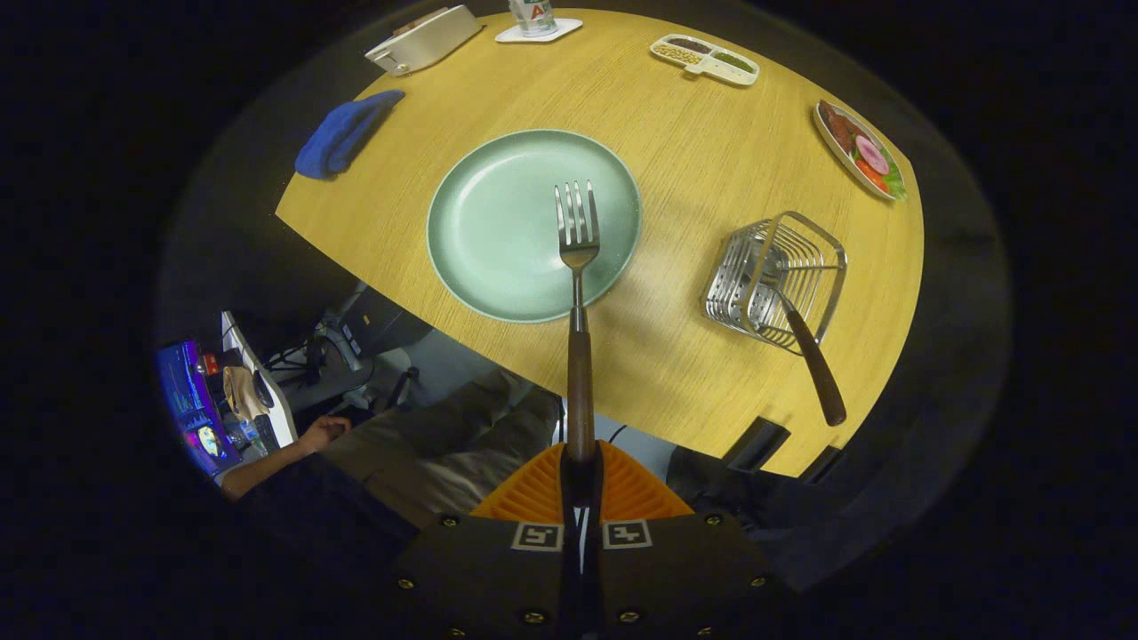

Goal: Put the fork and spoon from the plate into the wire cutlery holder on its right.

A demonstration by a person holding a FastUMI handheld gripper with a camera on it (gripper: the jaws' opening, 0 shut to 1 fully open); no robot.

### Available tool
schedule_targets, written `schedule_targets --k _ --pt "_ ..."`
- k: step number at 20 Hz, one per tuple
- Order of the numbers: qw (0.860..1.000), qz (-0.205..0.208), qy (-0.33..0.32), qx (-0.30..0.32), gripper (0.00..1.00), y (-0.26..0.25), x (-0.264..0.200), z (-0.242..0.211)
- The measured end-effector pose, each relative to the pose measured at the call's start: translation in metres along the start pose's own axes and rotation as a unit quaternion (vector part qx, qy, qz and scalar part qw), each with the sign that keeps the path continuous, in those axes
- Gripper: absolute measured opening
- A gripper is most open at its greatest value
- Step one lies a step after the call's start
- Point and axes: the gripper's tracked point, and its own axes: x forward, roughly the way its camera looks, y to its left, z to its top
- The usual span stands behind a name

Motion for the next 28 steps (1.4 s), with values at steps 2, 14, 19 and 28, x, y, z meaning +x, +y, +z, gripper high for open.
schedule_targets --k 2,14,19,28 --pt "1.000 -0.010 0.007 0.001 0.02 -0.017 -0.012 -0.014" --pt "0.997 -0.039 0.056 0.038 0.02 -0.115 -0.063 -0.039" --pt "0.990 -0.051 0.128 -0.003 0.02 -0.143 -0.067 -0.044" --pt "0.971 -0.096 0.206 -0.073 0.02 -0.172 -0.051 -0.008"
